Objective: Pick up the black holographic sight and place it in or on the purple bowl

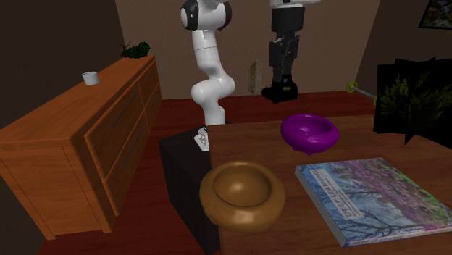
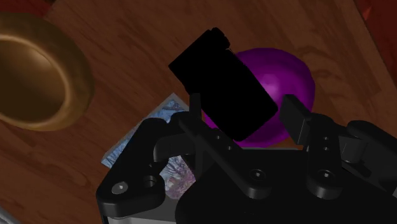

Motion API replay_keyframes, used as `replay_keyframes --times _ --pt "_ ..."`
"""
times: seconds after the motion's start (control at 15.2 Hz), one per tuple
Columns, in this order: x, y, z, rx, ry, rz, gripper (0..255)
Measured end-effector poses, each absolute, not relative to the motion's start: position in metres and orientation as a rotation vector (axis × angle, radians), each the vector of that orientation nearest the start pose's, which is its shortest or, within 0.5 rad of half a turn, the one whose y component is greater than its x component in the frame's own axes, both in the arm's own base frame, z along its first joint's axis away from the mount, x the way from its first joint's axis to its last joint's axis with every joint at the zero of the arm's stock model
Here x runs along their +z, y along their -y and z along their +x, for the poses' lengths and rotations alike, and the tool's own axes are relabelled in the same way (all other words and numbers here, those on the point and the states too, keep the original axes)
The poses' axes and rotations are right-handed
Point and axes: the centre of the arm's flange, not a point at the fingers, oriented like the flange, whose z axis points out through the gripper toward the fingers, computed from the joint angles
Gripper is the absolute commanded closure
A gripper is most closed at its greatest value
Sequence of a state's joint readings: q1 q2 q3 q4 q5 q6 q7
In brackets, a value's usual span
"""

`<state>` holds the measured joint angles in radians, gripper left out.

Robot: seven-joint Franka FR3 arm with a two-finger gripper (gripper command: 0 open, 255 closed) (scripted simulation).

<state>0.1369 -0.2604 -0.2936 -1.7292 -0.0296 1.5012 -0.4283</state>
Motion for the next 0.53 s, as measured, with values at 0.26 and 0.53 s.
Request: replay_keyframes --times 0.26,0.53 --pt "0.68 0.052 0.482 -0.051 0.431 -3.074 255" --pt "0.689 0.008 0.51 -0.052 0.429 -3.074 255"
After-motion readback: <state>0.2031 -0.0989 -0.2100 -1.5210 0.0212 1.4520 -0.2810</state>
